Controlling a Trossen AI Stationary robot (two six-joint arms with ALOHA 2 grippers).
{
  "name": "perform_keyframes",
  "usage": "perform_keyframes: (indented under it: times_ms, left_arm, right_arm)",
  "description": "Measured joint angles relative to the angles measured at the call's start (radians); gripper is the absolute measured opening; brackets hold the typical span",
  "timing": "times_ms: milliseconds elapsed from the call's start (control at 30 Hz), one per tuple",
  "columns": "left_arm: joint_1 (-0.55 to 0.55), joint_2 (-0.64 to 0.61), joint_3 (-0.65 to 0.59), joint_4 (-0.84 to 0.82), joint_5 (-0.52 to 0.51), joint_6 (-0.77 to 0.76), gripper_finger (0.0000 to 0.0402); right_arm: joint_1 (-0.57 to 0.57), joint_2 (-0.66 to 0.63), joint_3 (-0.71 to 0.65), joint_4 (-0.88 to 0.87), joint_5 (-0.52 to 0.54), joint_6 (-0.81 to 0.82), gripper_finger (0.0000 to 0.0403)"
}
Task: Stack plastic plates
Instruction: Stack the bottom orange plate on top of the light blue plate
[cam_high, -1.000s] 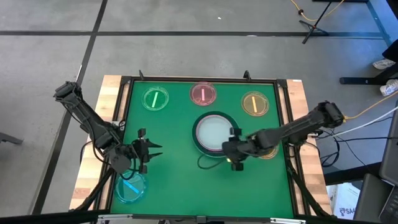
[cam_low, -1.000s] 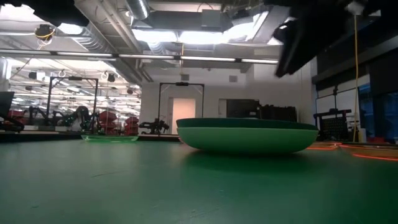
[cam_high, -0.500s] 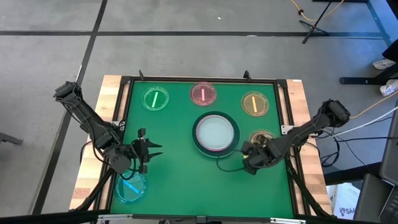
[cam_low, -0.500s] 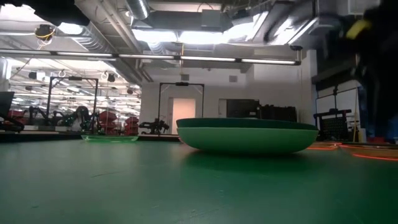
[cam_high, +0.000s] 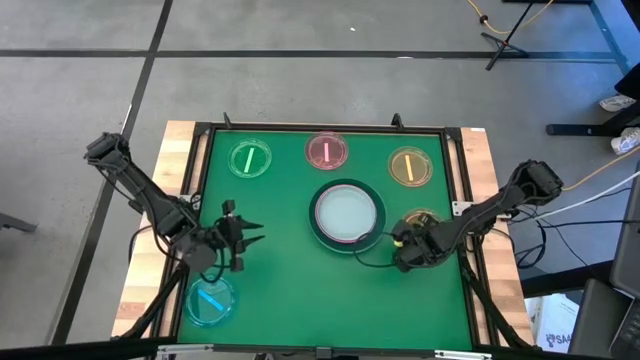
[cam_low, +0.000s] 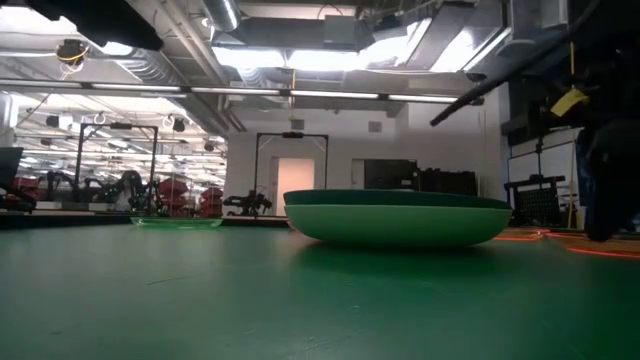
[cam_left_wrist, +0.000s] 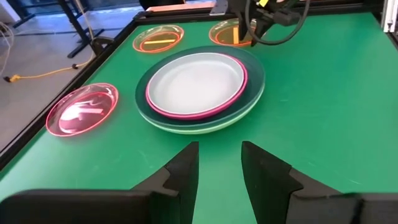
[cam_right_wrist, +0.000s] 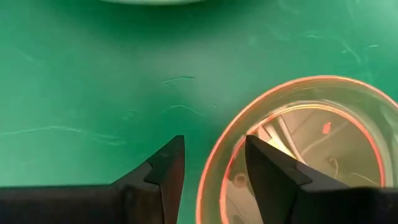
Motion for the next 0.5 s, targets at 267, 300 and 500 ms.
perform_keyframes:
  times_ms: [267,300,500]
  left_arm:
    - [0.012,0.0,0.0,-0.003,0.045,-0.001,0.0114]
    - [0.012,0.0,0.0,-0.004,0.046,-0.001,0.0114]
    - [0.012,0.0,0.0,-0.002,0.047,0.036,0.0114]
  right_arm:
    - [0.0,-0.003,-0.083,0.082,0.008,0.021,0.0159]
    - [0.0,-0.003,-0.083,0.082,0.01,0.022,0.0157]
    - [0.0,-0.002,-0.083,0.088,0.007,0.005,0.0105]
